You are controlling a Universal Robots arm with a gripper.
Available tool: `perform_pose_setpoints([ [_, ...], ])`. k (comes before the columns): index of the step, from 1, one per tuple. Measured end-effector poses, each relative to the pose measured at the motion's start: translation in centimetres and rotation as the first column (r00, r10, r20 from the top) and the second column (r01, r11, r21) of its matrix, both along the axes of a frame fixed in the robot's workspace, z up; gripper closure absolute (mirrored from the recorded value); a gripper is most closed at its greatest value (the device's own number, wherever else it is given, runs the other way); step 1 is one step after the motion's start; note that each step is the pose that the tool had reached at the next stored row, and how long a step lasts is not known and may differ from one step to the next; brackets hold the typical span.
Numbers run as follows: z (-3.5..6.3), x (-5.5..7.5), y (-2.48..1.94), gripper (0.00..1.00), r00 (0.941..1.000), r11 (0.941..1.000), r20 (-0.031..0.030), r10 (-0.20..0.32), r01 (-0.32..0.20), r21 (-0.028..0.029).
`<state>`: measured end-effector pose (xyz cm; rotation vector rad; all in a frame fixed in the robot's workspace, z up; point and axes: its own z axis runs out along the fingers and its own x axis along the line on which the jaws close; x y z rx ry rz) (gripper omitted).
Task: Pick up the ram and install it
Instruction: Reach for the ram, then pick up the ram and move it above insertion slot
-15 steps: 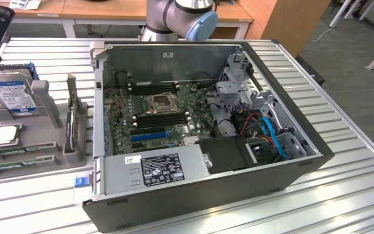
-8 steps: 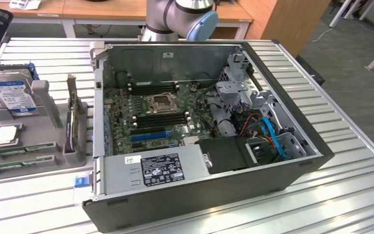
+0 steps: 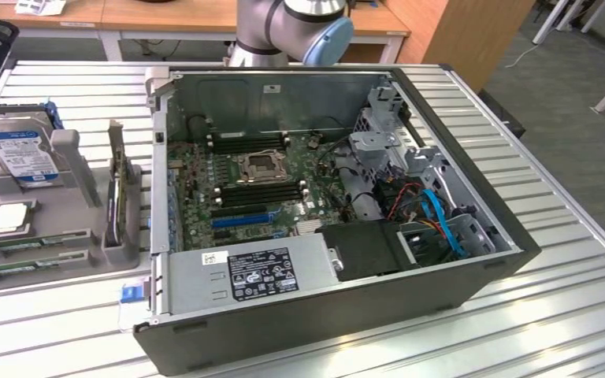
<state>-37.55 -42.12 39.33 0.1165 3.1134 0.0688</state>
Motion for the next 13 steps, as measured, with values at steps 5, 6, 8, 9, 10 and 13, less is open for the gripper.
perform_pose_setpoints([
  [5,0.00,0.00,-0.01,0.90,1.0000,1.0000,0.0000,0.000,0.000,0.0000],
  [6,0.00,0.00,-0.01,0.90,1.0000,1.0000,0.0000,0.000,0.000,0.0000],
  [8,0.00,0.00,-0.01,0.90,1.0000,1.0000,0.0000,0.000,0.000,0.0000],
  [9,0.00,0.00,-0.01,0.90,1.0000,1.0000,0.0000,0.000,0.000,0.0000],
  [10,0.00,0.00,-0.01,0.90,1.0000,1.0000,0.0000,0.000,0.000,0.0000],
  [13,0.00,0.00,-0.01,0.90,1.0000,1.0000,0.0000,0.000,0.000,0.0000],
])
